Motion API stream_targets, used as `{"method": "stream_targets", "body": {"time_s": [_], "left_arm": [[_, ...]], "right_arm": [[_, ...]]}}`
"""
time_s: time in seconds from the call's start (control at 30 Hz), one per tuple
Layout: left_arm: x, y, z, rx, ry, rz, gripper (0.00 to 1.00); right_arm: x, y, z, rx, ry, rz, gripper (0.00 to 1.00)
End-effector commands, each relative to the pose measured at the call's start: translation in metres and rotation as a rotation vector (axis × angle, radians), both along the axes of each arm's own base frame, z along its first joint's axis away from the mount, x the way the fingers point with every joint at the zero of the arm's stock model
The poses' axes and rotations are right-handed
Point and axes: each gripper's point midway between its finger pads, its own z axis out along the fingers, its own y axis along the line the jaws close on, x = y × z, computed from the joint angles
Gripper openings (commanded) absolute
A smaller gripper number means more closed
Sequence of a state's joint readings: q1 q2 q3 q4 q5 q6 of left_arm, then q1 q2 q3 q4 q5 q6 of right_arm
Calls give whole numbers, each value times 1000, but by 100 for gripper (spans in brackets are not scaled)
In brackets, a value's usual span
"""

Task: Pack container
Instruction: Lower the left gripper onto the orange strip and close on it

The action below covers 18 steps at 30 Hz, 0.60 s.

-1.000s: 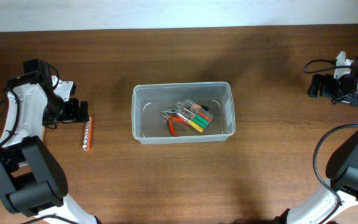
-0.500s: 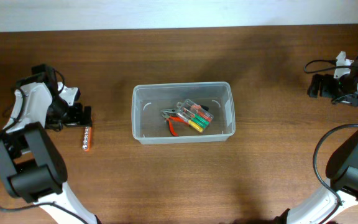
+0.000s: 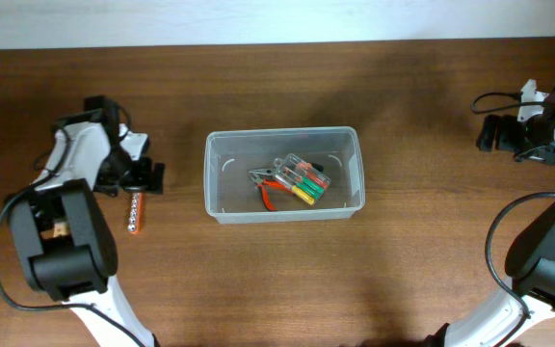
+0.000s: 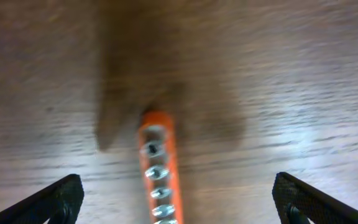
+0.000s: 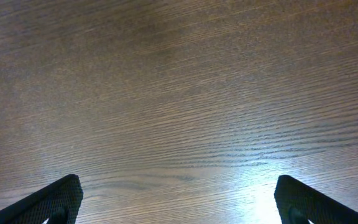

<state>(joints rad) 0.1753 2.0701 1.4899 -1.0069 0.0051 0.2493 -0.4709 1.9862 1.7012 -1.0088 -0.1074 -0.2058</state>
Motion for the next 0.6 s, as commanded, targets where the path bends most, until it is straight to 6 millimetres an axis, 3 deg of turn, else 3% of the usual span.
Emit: {"method": "stream_targets", "body": {"time_s": [0.0, 0.27, 0.57], "left_arm": [[-1, 5, -4, 61, 17, 29, 99], [-8, 12, -6, 55, 38, 91, 99], [-30, -3, -19, -12, 107, 143, 99]], "right_arm": [[0, 1, -1, 11, -2, -4, 99], [0, 1, -1, 11, -2, -4, 99], [0, 1, -1, 11, -2, -4, 99]]}}
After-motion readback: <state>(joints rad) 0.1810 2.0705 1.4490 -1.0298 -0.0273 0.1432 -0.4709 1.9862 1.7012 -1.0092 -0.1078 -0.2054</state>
